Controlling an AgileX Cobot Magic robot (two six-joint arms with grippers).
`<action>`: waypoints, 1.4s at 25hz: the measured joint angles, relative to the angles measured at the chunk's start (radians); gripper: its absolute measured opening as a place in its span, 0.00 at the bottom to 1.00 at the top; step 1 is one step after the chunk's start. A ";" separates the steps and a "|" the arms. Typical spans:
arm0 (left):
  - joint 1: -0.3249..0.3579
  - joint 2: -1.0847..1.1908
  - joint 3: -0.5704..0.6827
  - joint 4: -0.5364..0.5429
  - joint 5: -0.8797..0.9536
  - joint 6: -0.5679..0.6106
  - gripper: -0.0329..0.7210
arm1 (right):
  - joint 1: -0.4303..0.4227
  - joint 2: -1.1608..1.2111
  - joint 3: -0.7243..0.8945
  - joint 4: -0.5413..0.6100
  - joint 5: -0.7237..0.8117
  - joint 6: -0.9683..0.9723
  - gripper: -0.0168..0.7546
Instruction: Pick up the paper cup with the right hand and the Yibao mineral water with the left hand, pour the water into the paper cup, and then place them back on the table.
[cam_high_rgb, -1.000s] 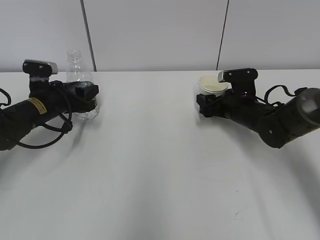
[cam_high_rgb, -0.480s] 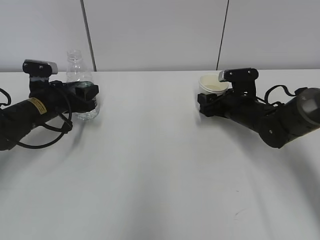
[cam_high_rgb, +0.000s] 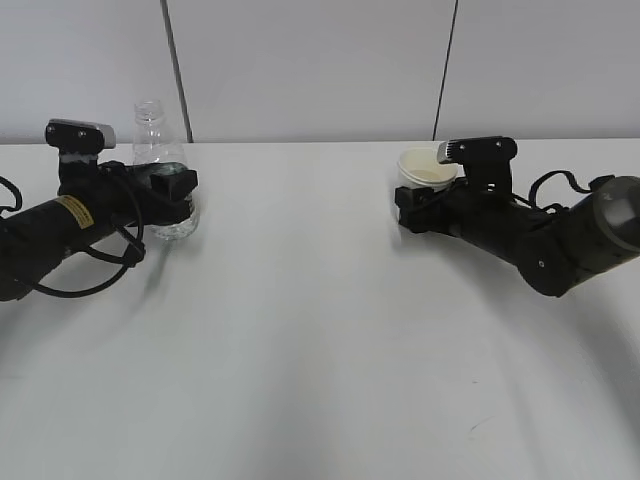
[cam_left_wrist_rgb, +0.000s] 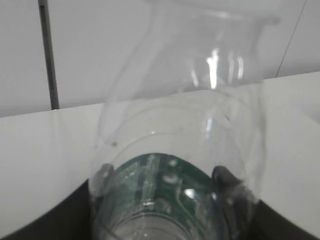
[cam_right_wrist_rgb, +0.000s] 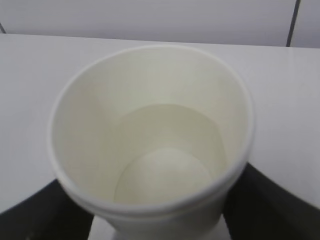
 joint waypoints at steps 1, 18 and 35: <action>0.000 0.000 0.000 0.000 0.000 0.000 0.54 | 0.000 0.000 0.000 0.000 0.000 0.006 0.73; 0.000 0.000 0.000 0.000 0.001 0.000 0.54 | 0.000 0.000 0.000 -0.083 -0.004 0.048 0.78; 0.000 0.000 -0.001 0.000 0.003 0.001 0.54 | 0.000 -0.056 0.038 -0.107 0.054 0.067 0.78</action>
